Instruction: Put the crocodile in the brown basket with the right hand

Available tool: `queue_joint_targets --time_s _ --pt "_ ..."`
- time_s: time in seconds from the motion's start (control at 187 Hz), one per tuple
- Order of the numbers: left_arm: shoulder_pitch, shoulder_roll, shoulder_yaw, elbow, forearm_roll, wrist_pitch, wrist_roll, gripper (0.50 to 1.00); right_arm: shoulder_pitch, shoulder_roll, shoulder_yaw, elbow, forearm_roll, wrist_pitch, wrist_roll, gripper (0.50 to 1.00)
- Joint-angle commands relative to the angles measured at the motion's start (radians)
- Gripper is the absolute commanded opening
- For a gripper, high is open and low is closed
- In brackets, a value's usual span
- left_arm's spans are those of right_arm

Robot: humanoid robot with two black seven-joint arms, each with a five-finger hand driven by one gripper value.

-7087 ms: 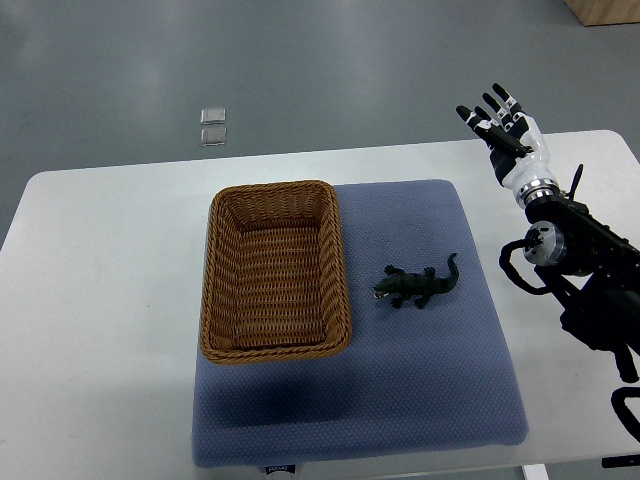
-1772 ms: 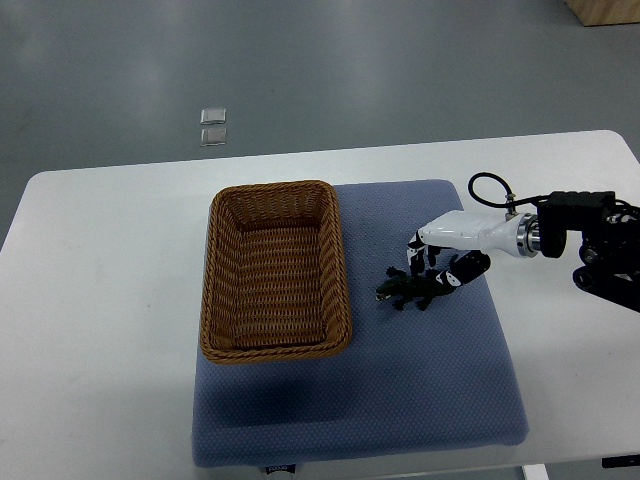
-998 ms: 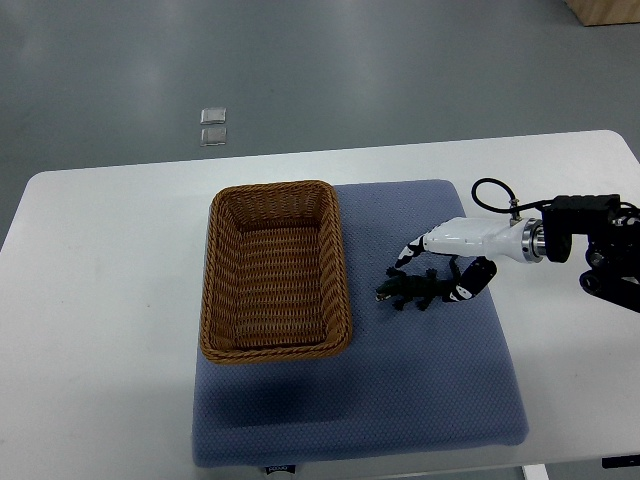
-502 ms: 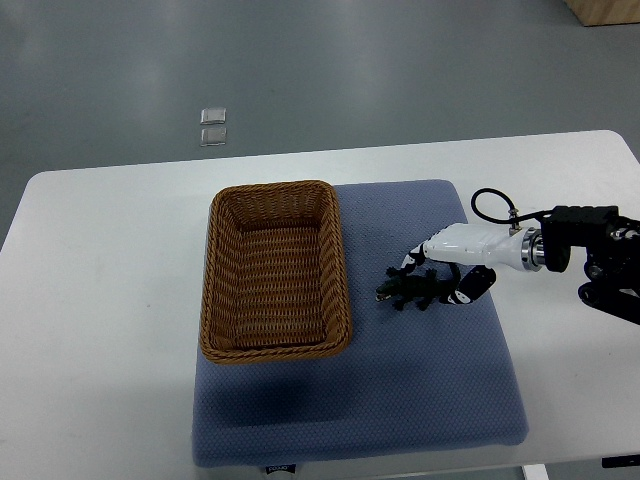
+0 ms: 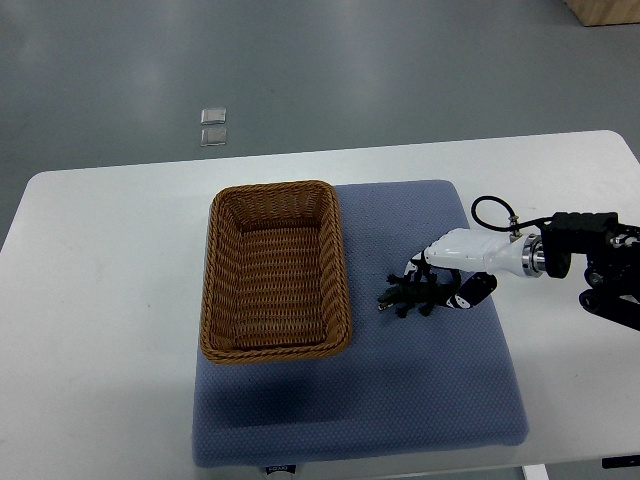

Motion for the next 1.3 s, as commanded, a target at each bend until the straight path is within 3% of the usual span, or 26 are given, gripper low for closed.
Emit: queue_joint_targets --time_s 0.0,0.101,0.192,1.297 --pt "0.000 0.000 0.000 0.000 0.000 0.000 0.000 1.000 -0.001 0.000 0.000 0.001 -0.001 0.000 0.000 0.672" --pt "0.000 0.000 0.000 0.000 0.000 0.000 0.000 1.000 -0.001 0.000 -0.006 0.001 -0.001 0.000 0.002 0.631" --pt "0.000 0.000 0.002 0.000 0.000 0.000 0.000 1.000 0.001 0.000 -0.019 0.001 -0.008 0.000 0.000 0.500" --pt "0.000 0.000 0.000 0.000 0.000 0.000 0.000 1.000 0.087 -0.039 0.058 -0.007 0.052 0.012 0.000 0.500"
